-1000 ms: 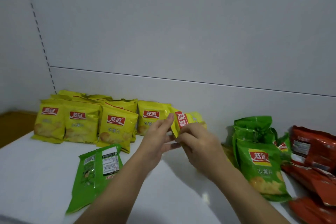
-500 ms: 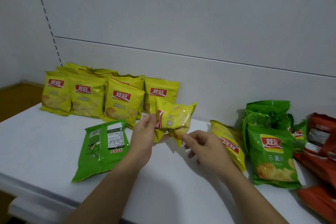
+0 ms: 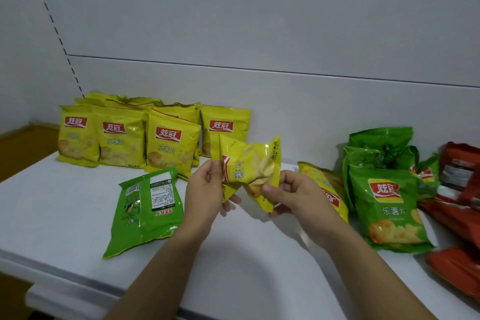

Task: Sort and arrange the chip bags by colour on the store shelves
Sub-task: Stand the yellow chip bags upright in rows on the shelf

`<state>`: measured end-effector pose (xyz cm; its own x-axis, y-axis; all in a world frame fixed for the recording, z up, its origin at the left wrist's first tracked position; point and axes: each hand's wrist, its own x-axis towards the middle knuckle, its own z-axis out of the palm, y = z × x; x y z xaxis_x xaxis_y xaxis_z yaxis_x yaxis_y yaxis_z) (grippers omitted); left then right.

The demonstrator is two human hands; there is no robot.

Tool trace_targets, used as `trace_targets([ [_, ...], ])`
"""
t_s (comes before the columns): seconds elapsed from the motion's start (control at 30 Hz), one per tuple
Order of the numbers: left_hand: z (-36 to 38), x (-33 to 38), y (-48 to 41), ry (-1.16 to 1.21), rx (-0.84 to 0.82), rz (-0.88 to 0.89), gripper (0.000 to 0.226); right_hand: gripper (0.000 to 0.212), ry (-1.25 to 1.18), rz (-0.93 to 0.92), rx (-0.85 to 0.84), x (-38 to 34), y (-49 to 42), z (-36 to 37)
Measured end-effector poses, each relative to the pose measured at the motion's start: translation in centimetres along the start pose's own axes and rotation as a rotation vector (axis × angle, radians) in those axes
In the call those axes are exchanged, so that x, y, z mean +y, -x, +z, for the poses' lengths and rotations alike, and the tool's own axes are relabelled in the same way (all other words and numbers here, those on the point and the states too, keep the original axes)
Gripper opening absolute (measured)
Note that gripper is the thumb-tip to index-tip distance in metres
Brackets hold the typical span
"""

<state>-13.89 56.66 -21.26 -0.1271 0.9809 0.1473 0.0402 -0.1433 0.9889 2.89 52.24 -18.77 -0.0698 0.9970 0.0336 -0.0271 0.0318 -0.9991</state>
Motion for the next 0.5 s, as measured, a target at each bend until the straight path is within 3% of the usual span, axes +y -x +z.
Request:
trace_targets([
  [0.07,-0.1,0.1,-0.1,0.067,-0.012,-0.064,0.033,0.017,-0.056,-0.023,0.007,-0.4,0.0,-0.4],
  [0.2,-0.5,0.8,-0.5,-0.072,0.038,-0.039,0.034,0.02,0.025,-0.021,0.162,-0.7,-0.2,-1.7],
  [0.33,-1.6,3.4,-1.1,-0.273,-0.004,0.174,0.034,0.022,0.076,-0.023,0.246,-1.3,-0.3,-2.7],
  [0.5,-2.7,6.0,-2.4,-0.42,-0.055,0.33,0.037,0.014,0.025,-0.168,0.156,-1.6,0.2,-2.1],
])
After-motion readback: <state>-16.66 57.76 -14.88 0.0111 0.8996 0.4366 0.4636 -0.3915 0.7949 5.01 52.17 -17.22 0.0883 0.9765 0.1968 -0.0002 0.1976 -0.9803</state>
